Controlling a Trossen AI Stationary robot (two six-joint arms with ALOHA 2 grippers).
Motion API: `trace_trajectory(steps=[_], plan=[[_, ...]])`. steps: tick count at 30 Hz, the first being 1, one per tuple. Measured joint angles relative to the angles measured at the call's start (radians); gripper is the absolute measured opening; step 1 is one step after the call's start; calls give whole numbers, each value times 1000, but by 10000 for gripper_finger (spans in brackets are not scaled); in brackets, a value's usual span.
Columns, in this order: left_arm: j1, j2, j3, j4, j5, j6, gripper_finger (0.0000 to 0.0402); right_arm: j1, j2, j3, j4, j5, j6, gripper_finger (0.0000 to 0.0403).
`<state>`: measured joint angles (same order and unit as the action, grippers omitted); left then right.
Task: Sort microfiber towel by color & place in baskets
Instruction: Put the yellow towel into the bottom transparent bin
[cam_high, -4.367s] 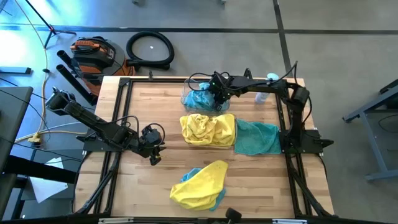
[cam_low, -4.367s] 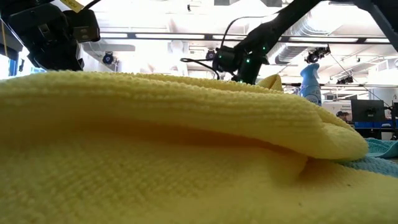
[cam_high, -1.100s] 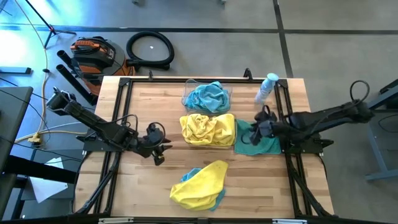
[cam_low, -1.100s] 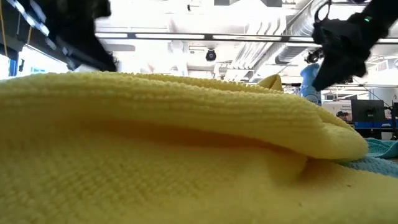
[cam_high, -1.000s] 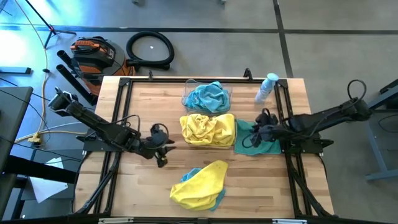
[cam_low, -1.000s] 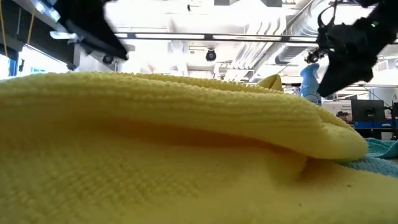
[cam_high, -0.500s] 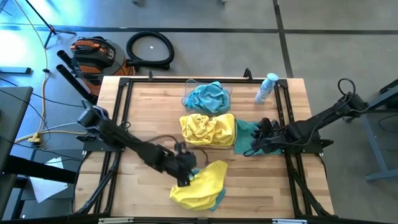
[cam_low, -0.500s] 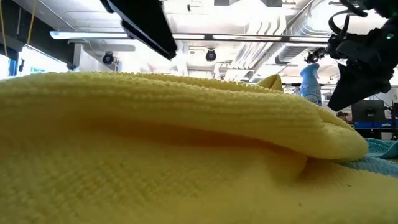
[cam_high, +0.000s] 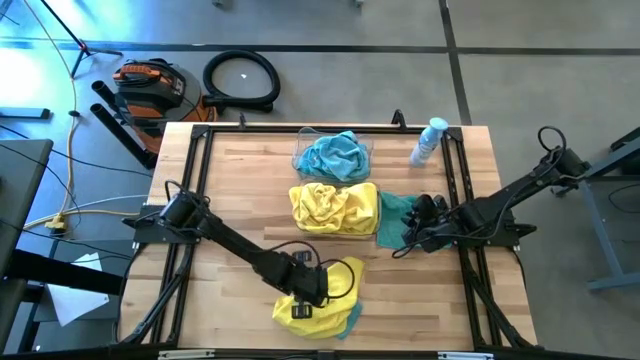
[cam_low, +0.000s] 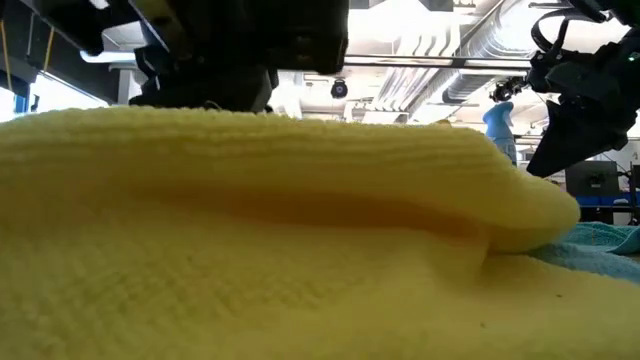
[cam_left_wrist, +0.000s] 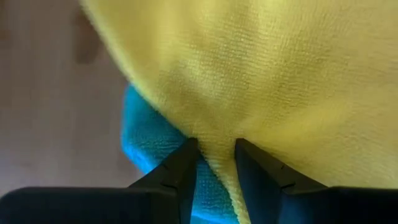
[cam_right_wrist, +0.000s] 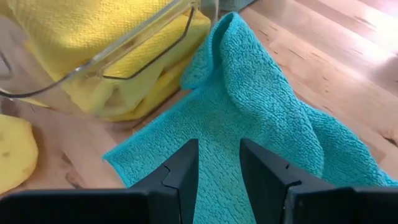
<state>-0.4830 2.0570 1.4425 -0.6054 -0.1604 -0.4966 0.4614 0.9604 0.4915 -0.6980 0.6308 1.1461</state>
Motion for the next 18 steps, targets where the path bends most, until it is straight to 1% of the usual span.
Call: trace_trajectory(steps=[3, 7, 8, 13, 18], plan=[[7, 5, 0, -4, 59, -19, 82, 0, 0, 1, 20, 0, -1, 113], [7, -17, 6, -21, 79, 2, 16, 0, 0, 1, 22, -1, -2, 113], [5, -25, 15, -26, 79, 11, 9, 0, 0, 1, 22, -2, -4, 113], [2, -76, 81, -130, 39, 60, 3, 0, 2, 1, 30, -3, -27, 113], [2, -174, 136, -245, -52, 89, 1, 0, 2, 1, 30, -3, -29, 113]])
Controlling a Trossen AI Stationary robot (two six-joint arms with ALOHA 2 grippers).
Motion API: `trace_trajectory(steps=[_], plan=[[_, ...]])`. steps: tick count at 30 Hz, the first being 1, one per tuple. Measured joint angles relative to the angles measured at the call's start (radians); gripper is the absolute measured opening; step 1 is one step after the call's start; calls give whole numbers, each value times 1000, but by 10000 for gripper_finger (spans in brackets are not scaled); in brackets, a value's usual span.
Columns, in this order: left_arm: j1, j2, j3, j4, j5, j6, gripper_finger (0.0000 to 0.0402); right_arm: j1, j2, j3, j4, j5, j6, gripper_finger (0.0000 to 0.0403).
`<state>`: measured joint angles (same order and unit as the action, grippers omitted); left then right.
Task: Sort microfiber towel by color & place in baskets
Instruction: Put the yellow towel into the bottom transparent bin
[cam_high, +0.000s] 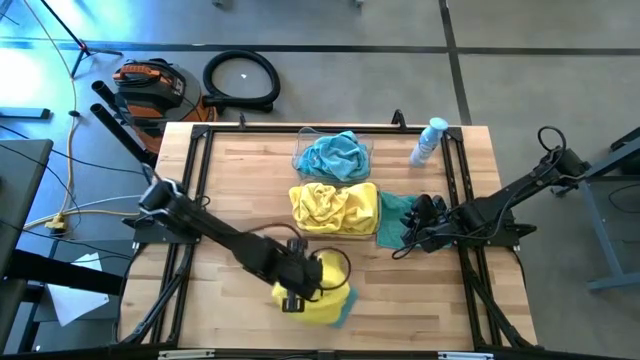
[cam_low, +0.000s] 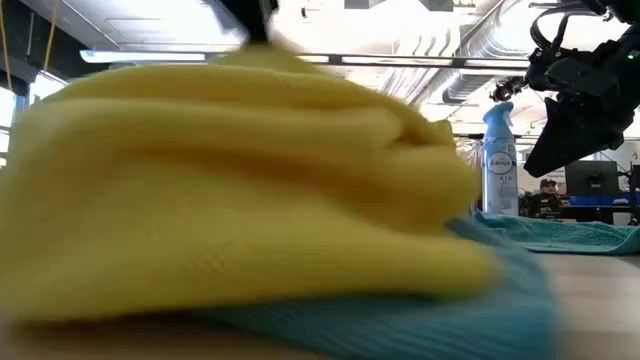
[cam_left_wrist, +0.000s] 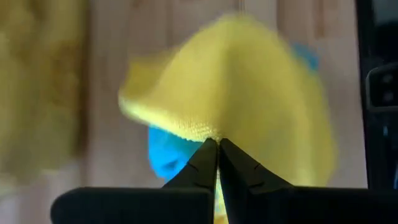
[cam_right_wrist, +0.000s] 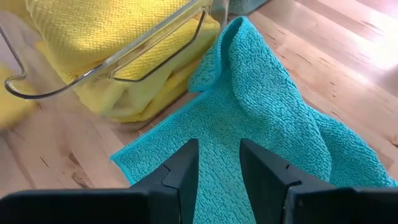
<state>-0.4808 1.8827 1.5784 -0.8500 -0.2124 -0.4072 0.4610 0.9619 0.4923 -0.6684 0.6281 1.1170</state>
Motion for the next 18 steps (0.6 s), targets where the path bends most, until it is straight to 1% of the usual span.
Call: trace_trajectory(steps=[6, 11, 14, 16, 18], plan=[[1, -172, 15, -29, -166, 42, 1, 0, 0, 0, 0, 0, -26, 113], [8, -312, 16, -15, -316, 138, 0, 0, 0, 0, -6, 0, -26, 113], [35, -374, 16, 21, -399, 229, 0, 0, 0, 0, -6, 0, -42, 113], [76, -405, 16, 92, -412, 313, 0, 0, 0, 0, -6, 7, -52, 113], [123, -429, 16, 178, -396, 401, 0, 0, 0, 0, -6, 18, -53, 113]])
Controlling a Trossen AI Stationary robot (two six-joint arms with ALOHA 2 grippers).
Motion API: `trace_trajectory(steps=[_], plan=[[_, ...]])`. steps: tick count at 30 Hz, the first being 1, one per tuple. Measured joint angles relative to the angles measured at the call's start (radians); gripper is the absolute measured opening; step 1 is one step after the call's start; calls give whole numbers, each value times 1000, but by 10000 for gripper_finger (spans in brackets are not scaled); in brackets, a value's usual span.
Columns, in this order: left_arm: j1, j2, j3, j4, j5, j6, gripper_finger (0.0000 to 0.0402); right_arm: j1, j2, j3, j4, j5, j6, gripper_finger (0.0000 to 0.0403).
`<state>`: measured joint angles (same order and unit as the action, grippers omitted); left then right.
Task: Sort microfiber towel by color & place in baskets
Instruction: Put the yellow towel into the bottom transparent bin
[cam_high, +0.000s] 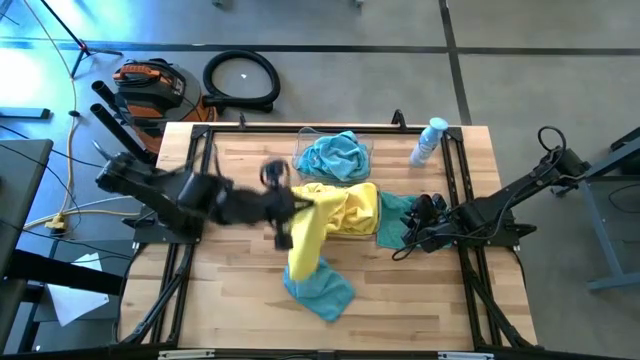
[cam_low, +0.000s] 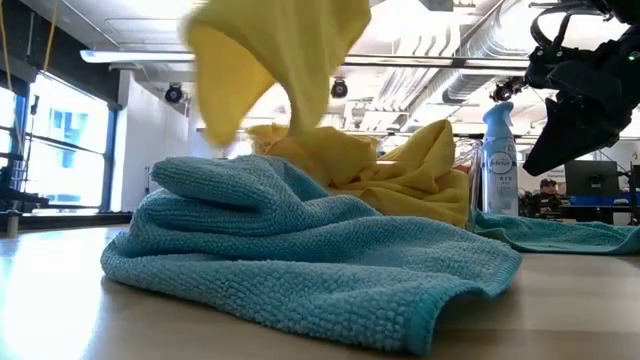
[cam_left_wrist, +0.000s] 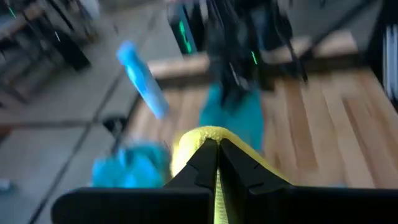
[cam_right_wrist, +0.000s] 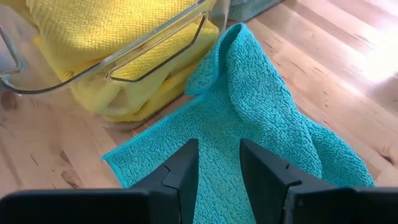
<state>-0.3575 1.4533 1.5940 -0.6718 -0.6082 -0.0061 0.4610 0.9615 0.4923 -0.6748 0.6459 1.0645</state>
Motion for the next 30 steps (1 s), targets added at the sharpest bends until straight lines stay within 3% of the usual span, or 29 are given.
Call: trace_trajectory(steps=[5, 11, 18, 22, 25, 30], plan=[[130, -24, 0, 191, 125, 159, 0, 0, 0, 0, -1, 1, 0, 113], [270, 18, 0, 277, 318, 168, 0, 0, 0, 0, -2, 1, 0, 113], [346, 90, -1, 408, 424, 198, 0, 0, 0, 0, -9, 1, 0, 113], [376, 111, -1, 485, 428, 225, 0, 0, 0, 0, -10, 1, 0, 113], [392, 115, 0, 475, 449, 189, 0, 0, 0, 0, -10, 1, 0, 113], [389, 123, -1, 253, 444, 134, 0, 0, 0, 0, -16, 1, 0, 113]])
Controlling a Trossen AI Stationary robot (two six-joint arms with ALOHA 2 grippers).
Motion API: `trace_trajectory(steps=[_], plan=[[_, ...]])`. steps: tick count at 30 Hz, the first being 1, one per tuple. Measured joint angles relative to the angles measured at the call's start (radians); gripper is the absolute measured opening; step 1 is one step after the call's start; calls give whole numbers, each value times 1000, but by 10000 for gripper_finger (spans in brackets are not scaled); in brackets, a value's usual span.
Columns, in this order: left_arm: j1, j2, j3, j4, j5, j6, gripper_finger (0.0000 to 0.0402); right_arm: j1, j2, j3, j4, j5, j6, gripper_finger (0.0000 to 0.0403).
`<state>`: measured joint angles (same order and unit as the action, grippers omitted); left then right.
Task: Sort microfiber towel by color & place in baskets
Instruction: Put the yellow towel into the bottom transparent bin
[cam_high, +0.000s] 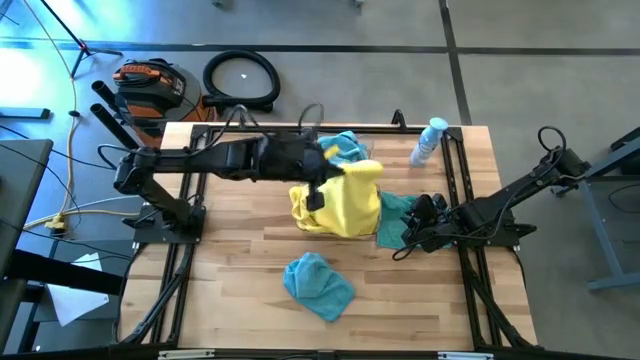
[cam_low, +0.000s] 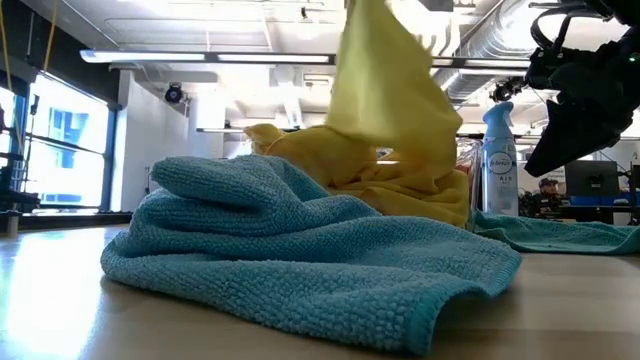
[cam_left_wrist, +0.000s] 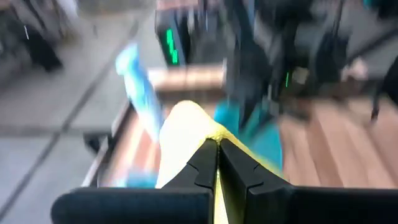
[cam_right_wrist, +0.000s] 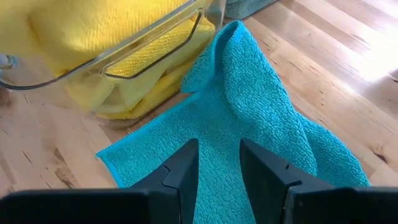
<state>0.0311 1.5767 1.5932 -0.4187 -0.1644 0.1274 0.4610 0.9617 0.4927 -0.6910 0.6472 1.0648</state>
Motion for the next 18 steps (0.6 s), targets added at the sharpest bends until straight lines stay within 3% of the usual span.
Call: trace_trajectory(steps=[6, 12, 18], plan=[[-27, 88, -1, -249, -95, -113, 0, 0, 0, 0, -7, 9, 0, 113], [-80, 236, 0, -134, 65, -69, 0, 0, 1, 0, -7, 37, 0, 113], [-74, 364, 0, -88, 85, -85, 0, 0, 1, 0, 0, 38, 0, 113]])
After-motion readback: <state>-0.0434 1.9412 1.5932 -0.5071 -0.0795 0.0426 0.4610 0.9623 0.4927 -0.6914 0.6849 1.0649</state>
